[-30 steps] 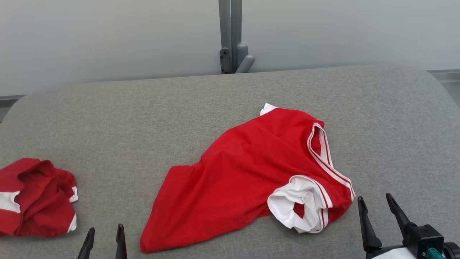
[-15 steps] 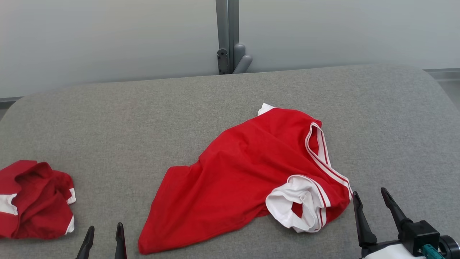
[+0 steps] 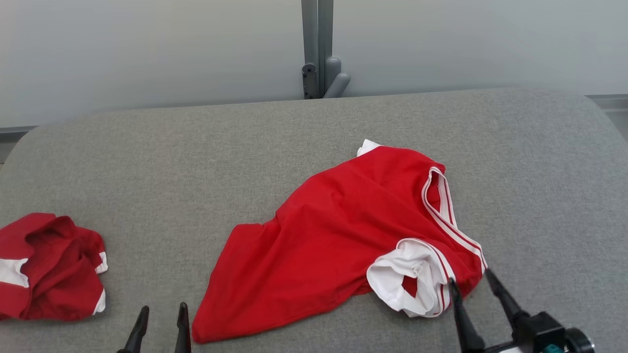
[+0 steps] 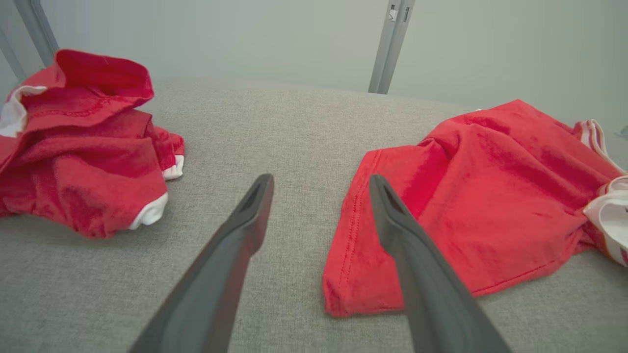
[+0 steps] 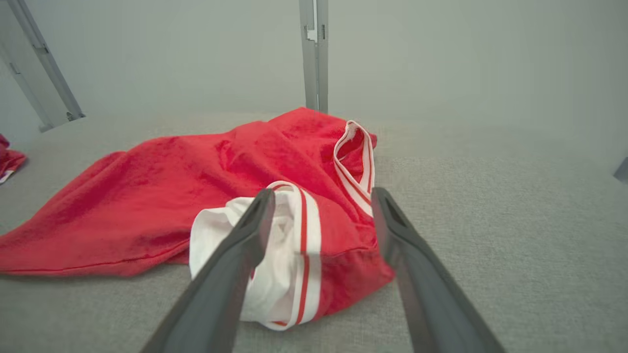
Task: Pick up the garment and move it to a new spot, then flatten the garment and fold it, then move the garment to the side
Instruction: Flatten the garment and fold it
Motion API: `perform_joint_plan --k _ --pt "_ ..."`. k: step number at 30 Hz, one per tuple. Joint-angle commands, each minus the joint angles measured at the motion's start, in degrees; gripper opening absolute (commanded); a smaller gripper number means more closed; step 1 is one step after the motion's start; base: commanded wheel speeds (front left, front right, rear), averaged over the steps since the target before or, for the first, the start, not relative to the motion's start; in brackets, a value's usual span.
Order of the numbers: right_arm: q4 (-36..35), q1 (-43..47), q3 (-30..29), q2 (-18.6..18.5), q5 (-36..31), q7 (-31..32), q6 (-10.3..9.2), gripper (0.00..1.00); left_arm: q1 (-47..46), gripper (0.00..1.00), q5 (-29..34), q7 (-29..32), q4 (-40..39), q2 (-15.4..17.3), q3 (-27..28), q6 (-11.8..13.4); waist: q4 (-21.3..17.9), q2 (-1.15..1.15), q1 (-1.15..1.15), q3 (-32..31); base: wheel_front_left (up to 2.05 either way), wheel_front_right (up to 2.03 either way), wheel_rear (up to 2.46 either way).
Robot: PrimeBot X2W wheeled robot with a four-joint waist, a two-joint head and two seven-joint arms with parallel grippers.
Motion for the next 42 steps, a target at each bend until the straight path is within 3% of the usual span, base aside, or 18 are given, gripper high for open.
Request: perform_joint_plan --k 1,9,16,31,42 --pt "0.96 1.48 1.41 -0.13 -0.13 -0.18 -0.08 1.0 -0.91 1.0 -0.61 -0.18 0.45 0.51 -0.64 -0.23 0.15 0.63 0.0 0.1 0.0 0.0 0.0" --pt "13.12 -2.72 6.1 -0.14 -0.58 0.67 -0.08 1.0 -6.14 1.0 -3.24 0.01 10.47 3.46 -10.19 -0.2 -0.24 0.63 0.0 1.83 0.0 0.0 0.0" --pt "17.27 -5.07 8.96 -0.19 1.18 2.72 -0.08 1.0 -10.09 1.0 -5.03 2.32 15.98 4.79 -13.91 -0.2 -0.13 0.63 0.0 1.3 0.0 0.0 0.0" --pt "9.42 -2.18 10.15 -0.17 8.08 10.23 -0.08 1.0 -12.02 1.0 -6.73 1.76 18.1 5.61 -16.16 -0.21 -0.62 0.63 0.0 0.87 0.0 0.0 0.0" --pt "8.89 -3.89 9.85 -0.16 9.19 12.7 -0.07 1.0 -13.52 1.0 -8.36 5.27 18.06 6.67 -17.96 -0.2 -0.29 0.63 0.0 2.34 0.0 0.0 0.0"
